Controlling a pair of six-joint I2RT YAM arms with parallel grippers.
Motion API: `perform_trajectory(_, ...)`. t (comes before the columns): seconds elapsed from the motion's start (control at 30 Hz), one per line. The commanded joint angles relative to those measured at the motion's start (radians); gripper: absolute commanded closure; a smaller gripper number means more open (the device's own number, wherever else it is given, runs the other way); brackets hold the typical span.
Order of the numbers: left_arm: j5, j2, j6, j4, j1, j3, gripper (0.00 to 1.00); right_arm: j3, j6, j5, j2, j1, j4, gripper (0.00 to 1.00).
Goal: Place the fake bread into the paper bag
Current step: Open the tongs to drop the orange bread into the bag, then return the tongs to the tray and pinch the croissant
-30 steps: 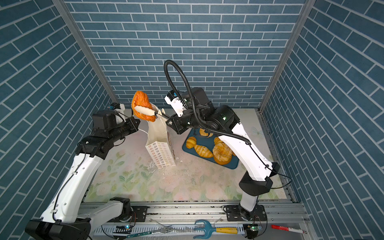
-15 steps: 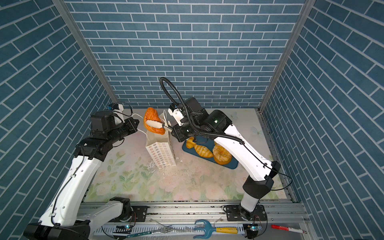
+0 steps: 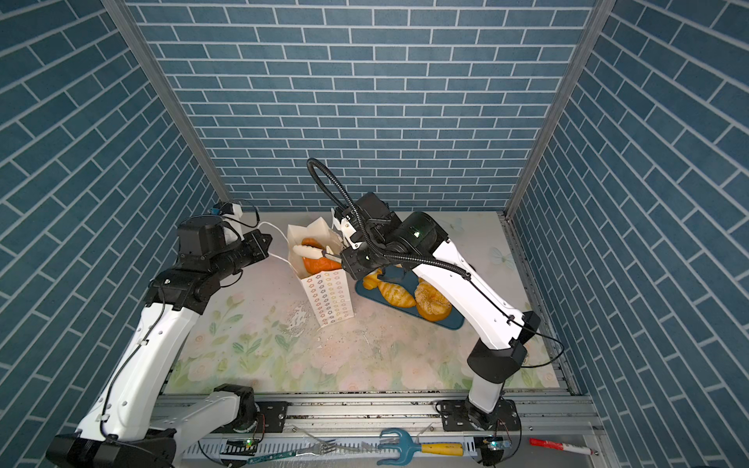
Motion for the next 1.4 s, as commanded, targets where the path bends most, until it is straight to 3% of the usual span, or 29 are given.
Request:
perform_trajectory(0.0,0.026,0.015,0.014,0.003,-0.004,0.031,1.0,0.05,-0.035,0.053,0.016,0.01,-0.011,0.5)
perform_trajectory(0.43,0.003,0.037,0.022,0.016,-0.004,0.037,1.0,0.207,-0.129,0.062,0.018,0.018,0.112,0.53)
perform_trajectory(0.77,-0.003,0.051,0.052,-0.012,-0.003,0.068,1.0,0.22,-0.182,0.19,-0.06,-0.019,0.177,0.55)
perform_trajectory(0.9,-0.006,0.058,0.07,-0.033,-0.001,0.087,1.0,0.215,-0.158,0.222,-0.087,-0.085,0.125,0.55)
perform_trajectory(1.2,0.003,0.071,0.09,-0.066,0.004,0.111,1.0,-0.039,-0.014,0.238,-0.215,-0.295,-0.03,0.54)
perform_trajectory(1.37,0.01,0.088,0.109,-0.09,0.005,0.136,1.0,-0.247,-0.063,0.151,-0.237,-0.346,-0.106,0.54)
